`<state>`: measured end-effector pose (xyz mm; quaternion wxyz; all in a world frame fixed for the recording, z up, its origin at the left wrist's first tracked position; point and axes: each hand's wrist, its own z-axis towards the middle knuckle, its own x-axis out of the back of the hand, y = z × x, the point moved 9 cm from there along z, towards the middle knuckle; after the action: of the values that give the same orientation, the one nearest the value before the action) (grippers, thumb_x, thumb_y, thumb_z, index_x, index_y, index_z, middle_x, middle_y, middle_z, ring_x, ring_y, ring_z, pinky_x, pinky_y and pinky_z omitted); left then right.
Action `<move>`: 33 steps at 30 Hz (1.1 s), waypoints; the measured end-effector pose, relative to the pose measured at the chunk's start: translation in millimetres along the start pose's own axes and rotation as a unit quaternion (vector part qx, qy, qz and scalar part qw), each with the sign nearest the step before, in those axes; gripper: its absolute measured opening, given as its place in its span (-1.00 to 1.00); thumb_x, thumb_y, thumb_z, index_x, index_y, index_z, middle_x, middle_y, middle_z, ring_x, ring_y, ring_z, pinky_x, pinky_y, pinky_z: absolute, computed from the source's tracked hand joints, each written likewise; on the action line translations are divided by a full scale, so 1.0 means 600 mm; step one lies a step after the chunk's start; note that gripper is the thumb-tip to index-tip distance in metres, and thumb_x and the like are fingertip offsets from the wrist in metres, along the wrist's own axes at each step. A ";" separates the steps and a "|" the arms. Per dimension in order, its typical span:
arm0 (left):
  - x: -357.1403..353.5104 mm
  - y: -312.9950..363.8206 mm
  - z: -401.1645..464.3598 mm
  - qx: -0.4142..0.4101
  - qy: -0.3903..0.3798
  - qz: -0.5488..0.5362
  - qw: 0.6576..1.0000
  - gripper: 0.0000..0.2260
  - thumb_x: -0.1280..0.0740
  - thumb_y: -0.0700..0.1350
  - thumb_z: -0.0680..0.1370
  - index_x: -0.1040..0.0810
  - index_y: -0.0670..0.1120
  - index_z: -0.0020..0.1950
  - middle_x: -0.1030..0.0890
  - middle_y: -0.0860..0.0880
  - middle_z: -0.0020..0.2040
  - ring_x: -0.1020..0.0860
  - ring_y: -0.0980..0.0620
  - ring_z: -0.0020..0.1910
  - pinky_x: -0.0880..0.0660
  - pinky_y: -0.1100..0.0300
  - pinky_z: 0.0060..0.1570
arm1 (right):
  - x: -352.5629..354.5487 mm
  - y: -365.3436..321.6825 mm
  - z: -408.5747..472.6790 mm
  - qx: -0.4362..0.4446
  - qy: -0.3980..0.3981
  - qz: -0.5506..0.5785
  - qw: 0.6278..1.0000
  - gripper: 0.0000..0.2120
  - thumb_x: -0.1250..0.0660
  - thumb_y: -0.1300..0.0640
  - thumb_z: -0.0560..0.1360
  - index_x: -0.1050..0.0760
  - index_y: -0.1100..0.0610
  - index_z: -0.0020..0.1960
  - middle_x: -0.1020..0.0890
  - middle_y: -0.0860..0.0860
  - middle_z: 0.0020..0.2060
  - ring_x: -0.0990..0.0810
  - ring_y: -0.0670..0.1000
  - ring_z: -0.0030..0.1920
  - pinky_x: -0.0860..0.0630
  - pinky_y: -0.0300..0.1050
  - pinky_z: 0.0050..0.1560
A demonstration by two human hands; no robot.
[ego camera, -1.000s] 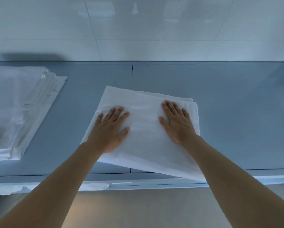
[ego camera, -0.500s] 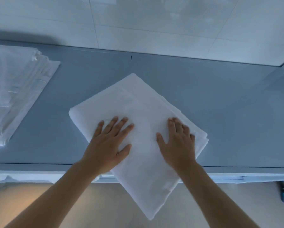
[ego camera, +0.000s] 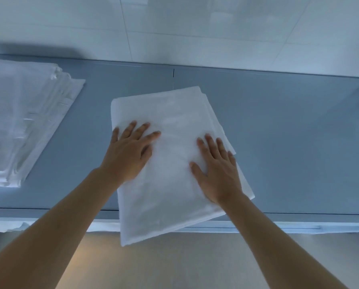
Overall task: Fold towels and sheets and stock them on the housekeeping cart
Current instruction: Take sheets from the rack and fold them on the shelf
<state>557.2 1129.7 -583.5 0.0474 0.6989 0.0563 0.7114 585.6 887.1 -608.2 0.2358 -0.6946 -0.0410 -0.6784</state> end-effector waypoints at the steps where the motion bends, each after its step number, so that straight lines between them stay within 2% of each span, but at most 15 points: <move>1: 0.000 -0.006 -0.005 0.032 0.008 -0.015 0.999 -0.55 -0.09 0.07 0.70 -0.25 0.23 0.61 -0.17 0.06 0.67 -0.06 -0.10 0.66 -0.07 -0.29 0.54 | -0.005 -0.017 -0.005 -0.017 0.006 -0.001 1.000 -0.31 0.02 -0.34 0.62 0.10 -0.16 0.67 0.10 -0.15 0.67 0.12 0.04 0.66 -0.01 0.21 0.61; 5: -0.005 -0.027 -0.040 0.090 0.029 -0.029 0.995 -0.53 -0.09 0.09 0.69 -0.22 0.19 0.63 -0.14 0.04 0.68 -0.03 -0.12 0.66 -0.14 -0.36 0.49 | -0.031 -0.083 -0.022 -0.072 0.031 0.007 0.997 -0.31 0.03 -0.31 0.63 0.08 -0.09 0.68 0.08 -0.06 0.68 0.11 0.11 0.66 0.00 0.26 0.61; 11: -0.003 -0.080 -0.095 0.097 0.039 0.021 0.994 -0.49 -0.06 0.12 0.69 -0.15 0.10 0.66 -0.14 -0.01 0.68 -0.05 -0.15 0.66 -0.19 -0.34 0.49 | -0.059 -0.162 -0.023 -0.115 0.056 0.010 0.992 -0.31 0.03 -0.28 0.64 0.05 -0.03 0.68 0.04 -0.01 0.68 0.08 0.16 0.66 -0.06 0.32 0.57; 15: 0.001 -0.118 -0.121 0.109 0.028 0.023 0.993 -0.47 -0.05 0.15 0.68 -0.12 0.12 0.66 -0.10 0.04 0.69 -0.04 -0.12 0.66 -0.26 -0.33 0.44 | -0.070 -0.191 -0.021 -0.132 0.051 0.005 0.990 -0.30 0.05 -0.29 0.63 0.08 -0.05 0.68 0.07 -0.03 0.68 0.09 0.15 0.66 -0.05 0.32 0.58; 17: 0.006 -0.134 -0.135 0.118 0.026 0.012 0.993 -0.46 -0.09 0.16 0.67 -0.14 0.12 0.65 -0.10 0.03 0.69 -0.09 -0.15 0.65 -0.37 -0.30 0.35 | -0.070 -0.200 -0.022 -0.132 0.048 0.000 0.990 -0.30 0.07 -0.30 0.62 0.09 -0.07 0.68 0.08 -0.05 0.68 0.10 0.13 0.66 -0.04 0.30 0.58; 20: 0.013 -0.164 -0.154 0.163 0.011 -0.003 0.987 -0.40 -0.15 0.20 0.65 -0.11 0.09 0.66 -0.13 -0.09 0.67 -0.29 -0.27 0.52 -0.48 -0.24 0.20 | -0.062 -0.193 -0.023 -0.146 0.039 -0.007 0.988 -0.31 0.06 -0.32 0.62 0.07 -0.09 0.67 0.07 -0.03 0.68 0.05 0.15 0.65 -0.06 0.27 0.57; 22: 0.018 -0.182 -0.158 0.201 -0.001 -0.020 0.979 -0.34 -0.16 0.24 0.64 -0.05 0.04 0.67 -0.23 -0.19 0.60 -0.37 -0.30 0.41 -0.50 -0.23 0.15 | -0.050 -0.170 -0.020 -0.193 0.037 -0.007 0.981 -0.27 0.00 -0.35 0.61 0.04 -0.05 0.67 0.01 0.07 0.66 -0.06 0.21 0.62 -0.14 0.26 0.51; 25: 0.030 -0.194 -0.143 0.220 0.002 -0.045 0.974 -0.27 -0.14 0.29 0.63 0.02 -0.01 0.67 -0.39 -0.23 0.44 -0.40 -0.30 0.31 -0.52 -0.19 0.10 | -0.031 -0.151 0.002 -0.247 0.030 -0.008 0.969 -0.21 -0.03 -0.40 0.58 -0.01 0.02 0.65 -0.14 0.18 0.61 -0.19 0.25 0.53 -0.27 0.26 0.36; 30: 0.025 -0.211 -0.098 0.262 -0.036 -0.070 0.962 -0.16 -0.18 0.37 0.59 0.03 -0.10 0.67 -0.37 -0.29 0.38 -0.46 -0.37 0.27 -0.47 -0.18 0.18 | -0.020 -0.135 0.033 -0.272 0.020 0.003 0.962 -0.13 -0.07 -0.46 0.55 -0.08 0.11 0.62 -0.30 0.18 0.46 -0.29 0.23 0.37 -0.42 0.22 0.19; 33: 0.016 -0.226 -0.092 0.296 -0.043 -0.113 0.948 -0.12 -0.23 0.40 0.55 -0.06 -0.16 0.63 -0.46 -0.30 0.37 -0.52 -0.35 0.27 -0.46 -0.12 0.21 | -0.012 -0.137 0.032 -0.261 0.041 0.030 0.964 -0.13 -0.15 -0.43 0.54 -0.11 0.15 0.60 -0.35 0.16 0.33 -0.37 0.23 0.27 -0.49 0.16 0.13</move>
<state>500.2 1264.2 -594.9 -0.0785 0.7007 0.3408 0.6218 571.7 969.1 -592.1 0.0679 -0.7049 0.1685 -0.6857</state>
